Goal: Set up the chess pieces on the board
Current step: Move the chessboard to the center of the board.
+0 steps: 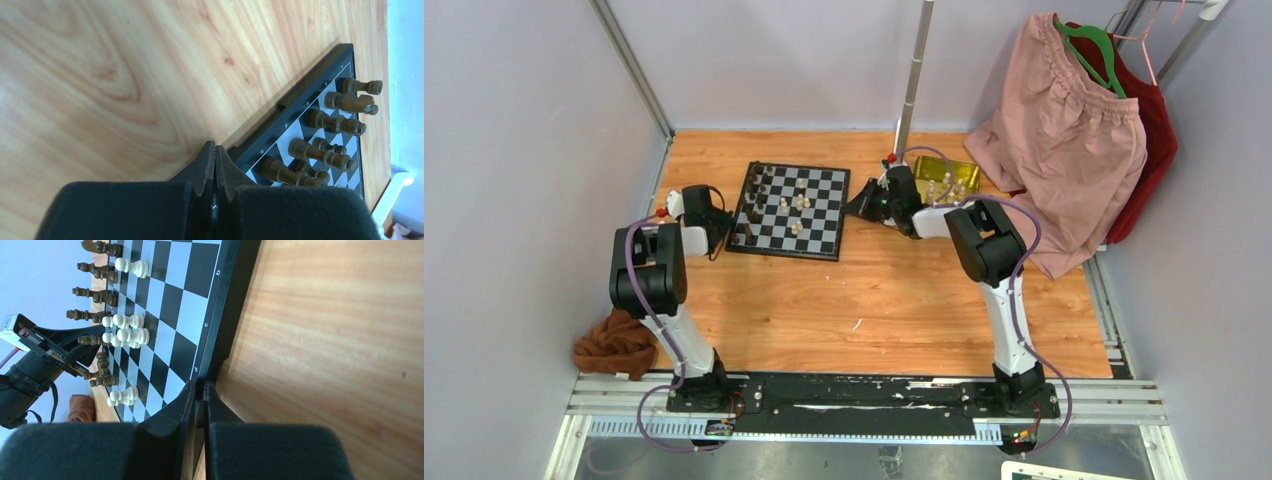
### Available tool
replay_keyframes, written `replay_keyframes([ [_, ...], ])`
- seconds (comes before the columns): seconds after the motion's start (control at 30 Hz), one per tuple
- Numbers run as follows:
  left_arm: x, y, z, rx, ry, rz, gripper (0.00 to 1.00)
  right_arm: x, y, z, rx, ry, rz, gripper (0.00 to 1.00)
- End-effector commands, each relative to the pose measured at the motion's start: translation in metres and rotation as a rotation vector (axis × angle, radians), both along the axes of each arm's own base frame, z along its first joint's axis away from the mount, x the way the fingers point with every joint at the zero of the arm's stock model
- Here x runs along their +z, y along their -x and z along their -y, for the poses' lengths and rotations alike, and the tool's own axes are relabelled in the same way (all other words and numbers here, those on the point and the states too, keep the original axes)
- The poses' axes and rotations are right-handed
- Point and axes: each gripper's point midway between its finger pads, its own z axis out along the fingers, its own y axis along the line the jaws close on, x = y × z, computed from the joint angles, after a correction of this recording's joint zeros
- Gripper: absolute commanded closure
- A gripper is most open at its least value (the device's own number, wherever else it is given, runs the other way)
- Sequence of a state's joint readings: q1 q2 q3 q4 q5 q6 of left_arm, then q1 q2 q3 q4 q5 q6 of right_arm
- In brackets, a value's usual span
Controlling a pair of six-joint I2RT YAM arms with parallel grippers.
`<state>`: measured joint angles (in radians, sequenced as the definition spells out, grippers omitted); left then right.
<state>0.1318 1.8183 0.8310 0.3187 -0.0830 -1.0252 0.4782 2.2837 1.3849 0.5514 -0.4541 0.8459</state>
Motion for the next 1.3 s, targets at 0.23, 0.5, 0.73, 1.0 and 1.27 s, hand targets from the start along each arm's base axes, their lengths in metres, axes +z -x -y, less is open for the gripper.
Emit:
replay_keyframes([
  [0.23, -0.013, 0.055, 0.034, -0.097, 0.027, -0.075, 0.98, -0.061, 0.092, 0.004, 0.126, 0.150, -0.155, 0.97],
  [0.5, -0.015, 0.086, 0.048, -0.125, 0.010, -0.087, 0.98, -0.061, 0.118, 0.012, 0.136, 0.193, -0.164, 0.97],
  [0.73, -0.011, 0.114, 0.058, -0.139, 0.001, -0.070, 0.98, -0.058, 0.144, 0.022, 0.146, 0.233, -0.167, 0.97],
  [1.0, -0.009, 0.152, 0.076, -0.183, 0.002, -0.033, 0.98, -0.062, 0.172, 0.038, 0.144, 0.282, -0.178, 0.97],
  [1.27, -0.012, 0.178, 0.069, -0.154, -0.031, -0.033, 1.00, -0.064, 0.186, 0.054, 0.126, 0.315, -0.180, 0.97],
])
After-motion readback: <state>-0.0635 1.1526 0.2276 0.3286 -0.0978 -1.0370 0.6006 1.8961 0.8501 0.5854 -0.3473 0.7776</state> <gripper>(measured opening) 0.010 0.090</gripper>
